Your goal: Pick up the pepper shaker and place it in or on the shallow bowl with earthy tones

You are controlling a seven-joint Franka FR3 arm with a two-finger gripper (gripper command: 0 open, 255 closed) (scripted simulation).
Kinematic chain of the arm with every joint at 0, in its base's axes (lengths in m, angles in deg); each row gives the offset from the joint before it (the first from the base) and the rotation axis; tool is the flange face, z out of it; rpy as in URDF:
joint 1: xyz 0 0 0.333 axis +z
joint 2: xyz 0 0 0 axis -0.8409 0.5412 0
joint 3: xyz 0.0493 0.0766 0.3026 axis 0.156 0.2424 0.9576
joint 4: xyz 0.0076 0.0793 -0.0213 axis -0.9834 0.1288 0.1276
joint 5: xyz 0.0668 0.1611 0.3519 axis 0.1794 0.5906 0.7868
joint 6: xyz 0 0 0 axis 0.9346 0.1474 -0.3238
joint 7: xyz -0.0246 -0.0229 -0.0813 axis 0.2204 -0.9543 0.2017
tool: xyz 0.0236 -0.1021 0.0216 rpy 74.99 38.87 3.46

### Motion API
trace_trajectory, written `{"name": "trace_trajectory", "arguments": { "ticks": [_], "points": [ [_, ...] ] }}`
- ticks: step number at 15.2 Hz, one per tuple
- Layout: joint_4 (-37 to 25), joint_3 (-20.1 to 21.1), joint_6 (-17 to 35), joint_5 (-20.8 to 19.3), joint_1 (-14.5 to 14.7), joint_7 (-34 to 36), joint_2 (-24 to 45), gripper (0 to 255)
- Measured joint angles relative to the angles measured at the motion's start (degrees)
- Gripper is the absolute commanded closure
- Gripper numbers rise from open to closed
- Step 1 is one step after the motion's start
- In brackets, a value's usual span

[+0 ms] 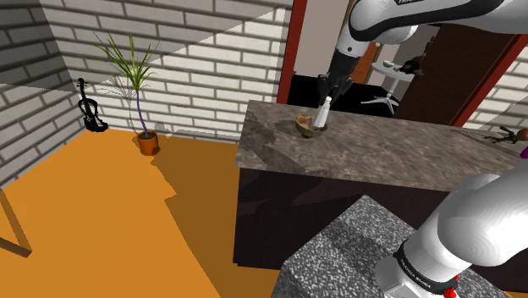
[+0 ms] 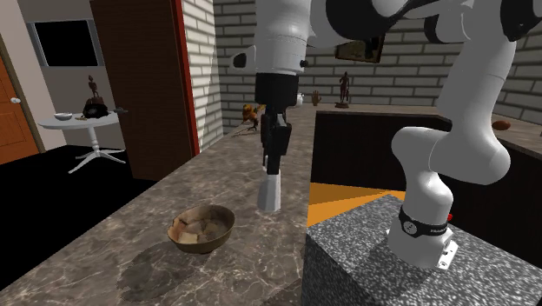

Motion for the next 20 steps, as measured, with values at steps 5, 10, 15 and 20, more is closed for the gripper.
{"name": "trace_trajectory", "arguments": {
  "ticks": [5,10,15,20],
  "points": [
    [-7.62,-2.04,-2.58,0.77,-0.56,-2.97,5.22,255],
    [-21.3,-5.19,-6.53,3.27,-1.92,-8.2,15.44,255],
    [-31.53,-7.05,-9.44,5.82,-3.73,-12.1,23.39,255],
    [-28.73,-7.08,-6.22,6.07,-3.79,-12.6,23.89,255]
  ]
}}
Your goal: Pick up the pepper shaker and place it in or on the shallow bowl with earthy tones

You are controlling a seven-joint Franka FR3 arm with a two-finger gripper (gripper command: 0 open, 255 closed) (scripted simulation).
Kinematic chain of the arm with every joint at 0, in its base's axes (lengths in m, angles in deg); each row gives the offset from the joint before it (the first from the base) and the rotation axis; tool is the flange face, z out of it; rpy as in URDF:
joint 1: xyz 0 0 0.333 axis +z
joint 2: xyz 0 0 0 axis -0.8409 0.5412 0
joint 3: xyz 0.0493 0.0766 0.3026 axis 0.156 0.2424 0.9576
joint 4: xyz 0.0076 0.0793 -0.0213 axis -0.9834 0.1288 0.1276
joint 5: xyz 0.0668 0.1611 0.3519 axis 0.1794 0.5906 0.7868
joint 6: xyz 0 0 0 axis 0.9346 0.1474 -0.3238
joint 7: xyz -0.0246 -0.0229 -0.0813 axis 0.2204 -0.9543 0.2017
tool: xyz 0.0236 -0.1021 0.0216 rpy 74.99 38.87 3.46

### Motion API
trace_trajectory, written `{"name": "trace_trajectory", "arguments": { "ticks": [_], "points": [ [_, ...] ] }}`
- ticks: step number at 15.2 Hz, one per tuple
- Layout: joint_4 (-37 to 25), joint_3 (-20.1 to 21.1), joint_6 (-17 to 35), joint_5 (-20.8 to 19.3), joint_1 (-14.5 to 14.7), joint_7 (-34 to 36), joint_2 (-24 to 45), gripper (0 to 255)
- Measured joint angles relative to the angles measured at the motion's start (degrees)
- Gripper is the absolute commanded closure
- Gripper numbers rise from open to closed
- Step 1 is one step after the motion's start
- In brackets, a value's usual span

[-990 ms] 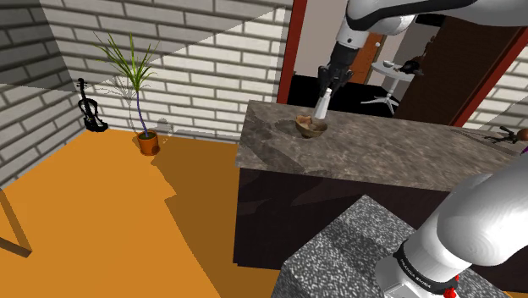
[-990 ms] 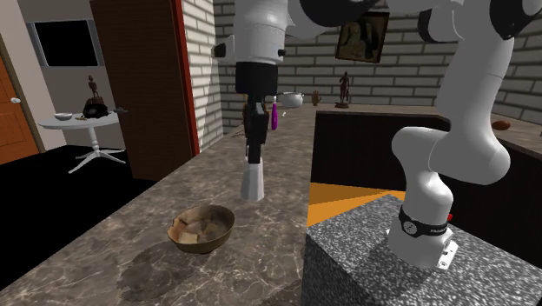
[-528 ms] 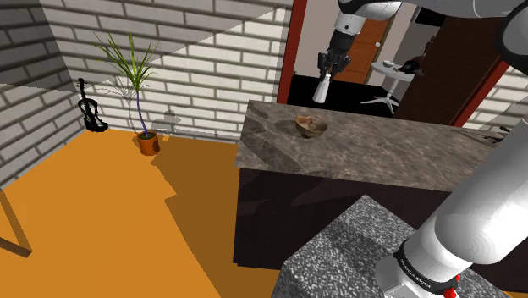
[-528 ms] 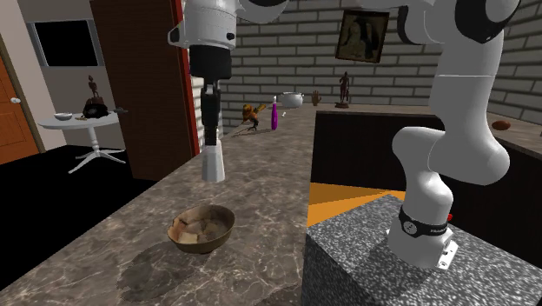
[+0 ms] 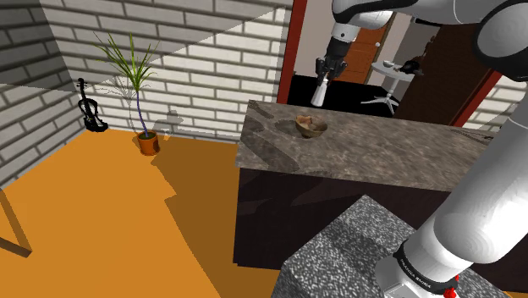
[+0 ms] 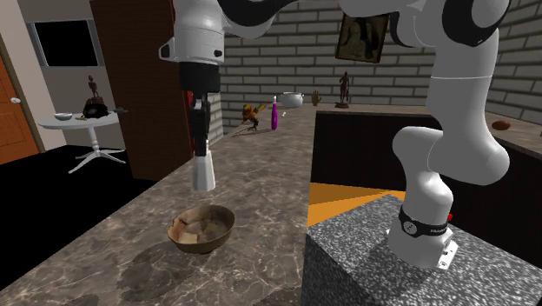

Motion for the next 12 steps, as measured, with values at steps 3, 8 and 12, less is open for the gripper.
{"name": "trace_trajectory", "arguments": {
  "ticks": [3,8,12],
  "points": [
    [2.21,-0.03,2.33,0.13,-0.05,-0.34,0.15,255],
    [5.66,0.04,6.02,0.35,0.01,-0.65,0.41,255],
    [8.09,0.08,8.96,0.66,0.0,-1.03,0.96,255]
  ]
}}
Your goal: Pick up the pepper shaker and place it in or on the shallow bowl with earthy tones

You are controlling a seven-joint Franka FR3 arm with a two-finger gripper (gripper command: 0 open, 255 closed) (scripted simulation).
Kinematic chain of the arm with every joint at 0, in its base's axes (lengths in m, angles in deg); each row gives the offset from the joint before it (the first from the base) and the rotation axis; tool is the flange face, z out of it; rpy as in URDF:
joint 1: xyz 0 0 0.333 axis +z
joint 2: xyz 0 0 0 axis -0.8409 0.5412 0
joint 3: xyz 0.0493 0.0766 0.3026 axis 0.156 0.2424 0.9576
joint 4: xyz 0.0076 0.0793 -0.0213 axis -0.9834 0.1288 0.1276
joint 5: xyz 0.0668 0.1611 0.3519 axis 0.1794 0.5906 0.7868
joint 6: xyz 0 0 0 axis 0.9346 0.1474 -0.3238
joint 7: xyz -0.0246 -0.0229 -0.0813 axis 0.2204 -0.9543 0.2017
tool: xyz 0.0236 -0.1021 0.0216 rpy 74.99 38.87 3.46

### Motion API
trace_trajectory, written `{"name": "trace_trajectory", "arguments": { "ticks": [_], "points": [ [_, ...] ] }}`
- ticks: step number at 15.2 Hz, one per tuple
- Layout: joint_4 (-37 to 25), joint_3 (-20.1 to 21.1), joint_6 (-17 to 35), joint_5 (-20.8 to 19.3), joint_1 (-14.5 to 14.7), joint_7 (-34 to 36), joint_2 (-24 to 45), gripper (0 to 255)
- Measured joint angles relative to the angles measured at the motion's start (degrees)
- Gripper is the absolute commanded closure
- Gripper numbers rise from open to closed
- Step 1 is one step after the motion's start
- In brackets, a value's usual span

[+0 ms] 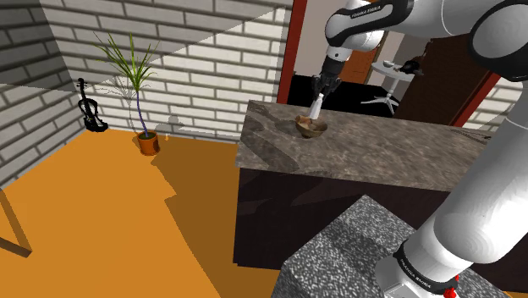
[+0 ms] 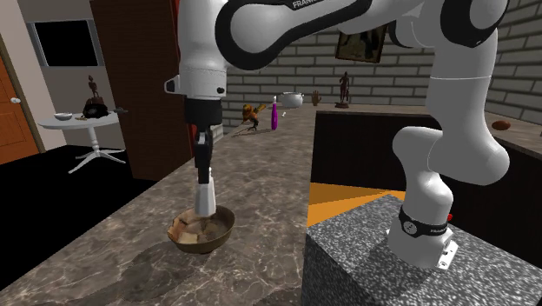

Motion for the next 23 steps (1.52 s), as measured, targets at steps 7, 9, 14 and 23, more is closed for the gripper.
{"name": "trace_trajectory", "arguments": {
  "ticks": [7,9,14,23],
  "points": [
    [1.81,0.06,2.17,0.24,0.02,-0.23,0.36,255],
    [1.83,0.06,2.19,0.24,0.02,-0.23,0.37,255],
    [1.83,0.06,2.2,0.24,0.02,-0.23,0.37,0],
    [-2.87,-0.15,-4.29,-0.67,-0.04,0.44,-1.59,0]
  ]
}}
